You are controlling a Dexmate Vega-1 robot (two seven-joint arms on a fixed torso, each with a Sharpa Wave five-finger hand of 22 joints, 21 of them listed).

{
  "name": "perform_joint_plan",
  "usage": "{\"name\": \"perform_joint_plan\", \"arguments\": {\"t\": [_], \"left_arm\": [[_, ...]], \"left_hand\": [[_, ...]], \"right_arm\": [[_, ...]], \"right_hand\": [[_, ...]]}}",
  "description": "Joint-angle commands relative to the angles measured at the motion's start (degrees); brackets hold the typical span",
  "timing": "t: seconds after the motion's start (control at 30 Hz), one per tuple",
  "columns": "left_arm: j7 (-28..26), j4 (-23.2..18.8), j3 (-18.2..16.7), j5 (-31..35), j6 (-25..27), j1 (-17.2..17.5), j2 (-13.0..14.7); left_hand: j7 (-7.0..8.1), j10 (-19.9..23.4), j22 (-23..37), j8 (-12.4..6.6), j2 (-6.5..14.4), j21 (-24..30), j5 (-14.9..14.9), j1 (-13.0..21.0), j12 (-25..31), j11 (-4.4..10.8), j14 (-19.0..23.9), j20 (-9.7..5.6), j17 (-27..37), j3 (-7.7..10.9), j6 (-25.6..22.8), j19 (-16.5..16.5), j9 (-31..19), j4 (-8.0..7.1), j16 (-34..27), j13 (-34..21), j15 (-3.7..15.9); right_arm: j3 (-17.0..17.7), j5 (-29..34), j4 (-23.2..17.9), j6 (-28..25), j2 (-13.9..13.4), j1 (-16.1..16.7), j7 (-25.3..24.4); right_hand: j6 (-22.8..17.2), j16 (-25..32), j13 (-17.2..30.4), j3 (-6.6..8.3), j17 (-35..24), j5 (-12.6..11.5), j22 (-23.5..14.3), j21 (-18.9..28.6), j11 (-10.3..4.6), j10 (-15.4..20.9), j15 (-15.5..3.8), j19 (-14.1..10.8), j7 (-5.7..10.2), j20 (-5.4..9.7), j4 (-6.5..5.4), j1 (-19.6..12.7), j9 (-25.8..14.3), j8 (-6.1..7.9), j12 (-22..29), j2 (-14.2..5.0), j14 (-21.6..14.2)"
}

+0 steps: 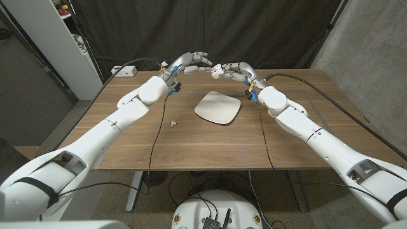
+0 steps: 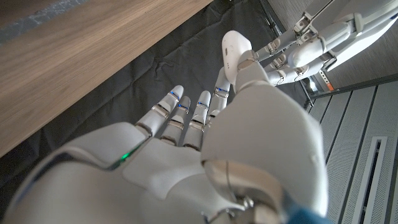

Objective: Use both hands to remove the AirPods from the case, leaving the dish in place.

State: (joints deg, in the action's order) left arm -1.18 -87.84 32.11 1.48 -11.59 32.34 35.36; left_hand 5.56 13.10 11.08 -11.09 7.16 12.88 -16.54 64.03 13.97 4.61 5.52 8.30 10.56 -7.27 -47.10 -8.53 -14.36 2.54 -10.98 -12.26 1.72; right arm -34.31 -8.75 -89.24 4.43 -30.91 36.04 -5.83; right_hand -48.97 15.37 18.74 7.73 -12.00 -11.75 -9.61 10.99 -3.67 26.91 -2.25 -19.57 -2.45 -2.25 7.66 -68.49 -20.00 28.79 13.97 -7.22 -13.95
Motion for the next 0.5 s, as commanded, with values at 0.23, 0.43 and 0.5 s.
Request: {"name": "perform_joint_plan", "arguments": {"t": [0.23, 0.43, 0.5], "left_arm": [[1.02, 1.31, 0.87, -1.83, -0.24, -0.25, -0.28], [1.22, 1.15, 1.13, -1.46, -0.34, -0.25, 0.05], [1.38, 1.23, 1.14, -1.59, -0.59, -0.24, 0.07]], "left_hand": [[0.97, -0.18, 0.11, -0.18, -0.24, -0.14, -0.5, 0.0, -0.16, 0.23, -0.39, 0.32, 0.23, -0.67, -0.44, 0.21, 0.12, -0.22, 0.02, -0.06, 0.18], [1.86, 0.19, 0.14, -0.58, -0.05, -0.11, -0.67, -0.04, -0.04, 0.35, -0.25, 0.25, 0.26, -0.75, -1.4, 0.17, 0.26, -0.33, -0.09, -0.07, 0.41], [2.18, 0.22, 0.15, -0.64, -0.02, -0.1, -0.72, -0.18, -0.05, 0.39, -0.27, 0.29, 0.28, -0.86, -1.59, 0.16, 0.33, -0.44, -0.11, -0.07, 0.37]], "right_arm": [[-1.07, 4.33, -2.48, -1.18, -0.01, 0.38, -1.13], [-1.35, 5.03, -3.37, -1.79, 0.27, 0.54, -1.28], [-1.5, 5.22, -3.74, -2.33, 0.44, 0.5, -1.28]], "right_hand": [[-4.4, 0.02, 0.24, -0.1, -0.13, -0.33, -0.07, 0.09, 0.05, 0.44, -4.87, -0.46, 4.05, 0.02, 0.33, -0.11, -12.26, 0.09, -0.17, -0.36, -0.51], [-4.24, 0.02, 0.24, -0.13, -0.15, -0.33, -0.07, 0.06, -0.01, 0.41, -4.85, -0.45, 3.91, -0.05, 0.25, -0.03, -12.33, 0.04, -0.22, -0.39, -0.52], [-4.12, 0.01, 0.25, -0.13, -0.15, -0.33, -0.07, 0.05, 0.04, 0.44, -4.82, -0.47, 3.8, -0.06, 0.26, -0.06, -12.35, -0.02, -0.22, -0.39, -0.53]]}}
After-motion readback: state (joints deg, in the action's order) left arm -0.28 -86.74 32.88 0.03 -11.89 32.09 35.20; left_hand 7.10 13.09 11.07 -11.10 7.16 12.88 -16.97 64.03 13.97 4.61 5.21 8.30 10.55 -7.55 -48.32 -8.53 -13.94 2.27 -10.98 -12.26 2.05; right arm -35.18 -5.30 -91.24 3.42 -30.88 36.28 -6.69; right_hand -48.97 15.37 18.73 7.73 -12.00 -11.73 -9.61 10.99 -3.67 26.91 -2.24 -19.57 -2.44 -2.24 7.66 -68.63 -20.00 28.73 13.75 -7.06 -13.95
